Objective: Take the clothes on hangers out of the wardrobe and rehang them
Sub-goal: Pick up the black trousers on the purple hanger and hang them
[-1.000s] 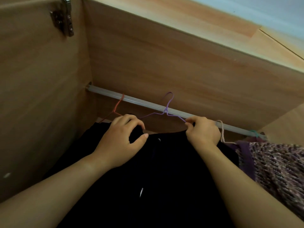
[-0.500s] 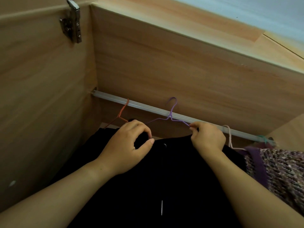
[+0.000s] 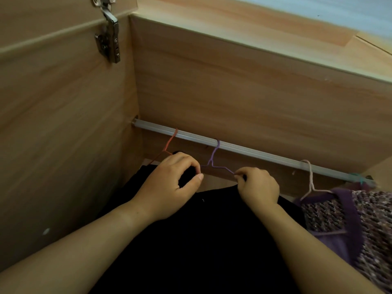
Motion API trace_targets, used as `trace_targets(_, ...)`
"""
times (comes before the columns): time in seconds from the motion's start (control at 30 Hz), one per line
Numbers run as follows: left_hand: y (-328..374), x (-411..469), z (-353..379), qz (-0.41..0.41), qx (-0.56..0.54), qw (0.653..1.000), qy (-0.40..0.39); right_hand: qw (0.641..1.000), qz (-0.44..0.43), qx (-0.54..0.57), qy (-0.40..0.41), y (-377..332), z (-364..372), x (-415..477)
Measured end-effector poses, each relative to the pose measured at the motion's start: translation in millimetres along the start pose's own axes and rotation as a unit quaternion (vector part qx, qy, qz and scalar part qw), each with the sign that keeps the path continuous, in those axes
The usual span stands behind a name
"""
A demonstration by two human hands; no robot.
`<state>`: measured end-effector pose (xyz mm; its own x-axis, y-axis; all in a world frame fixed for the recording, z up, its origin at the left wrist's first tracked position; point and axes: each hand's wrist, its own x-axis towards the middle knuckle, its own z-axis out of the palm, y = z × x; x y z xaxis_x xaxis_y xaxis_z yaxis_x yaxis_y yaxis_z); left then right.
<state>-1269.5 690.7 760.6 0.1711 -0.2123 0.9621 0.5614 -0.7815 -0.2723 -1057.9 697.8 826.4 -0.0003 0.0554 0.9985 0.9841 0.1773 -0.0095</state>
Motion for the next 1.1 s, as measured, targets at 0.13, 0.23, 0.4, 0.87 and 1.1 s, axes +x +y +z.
trace_targets(0.13,3.8,-1.4,-2.6,-0.004,-0.002,1.000,0.006,0.997,-0.052,0.034,-0.042,14.0,-9.6,-6.0)
trace_targets(0.23,9.4,-3.4,-4.4,-0.015,-0.003,1.000,0.003,0.996,-0.080,-0.030,-0.038,32.4,-18.7,-23.0)
trace_targets(0.4,16.1,-2.9,-4.4,-0.033,0.023,0.999,-0.021,0.996,-0.053,-0.061,0.027,65.9,-31.5,-46.0)
trace_targets(0.87,41.2,-4.4,-12.5,-0.119,0.075,0.987,-0.075,0.986,-0.032,0.147,0.065,46.2,-46.7,-48.4)
trace_targets(1.1,80.9,-54.5,-8.3,-0.154,0.093,0.980,-0.085,0.979,0.002,0.204,0.011,39.6,-52.4,-121.8)
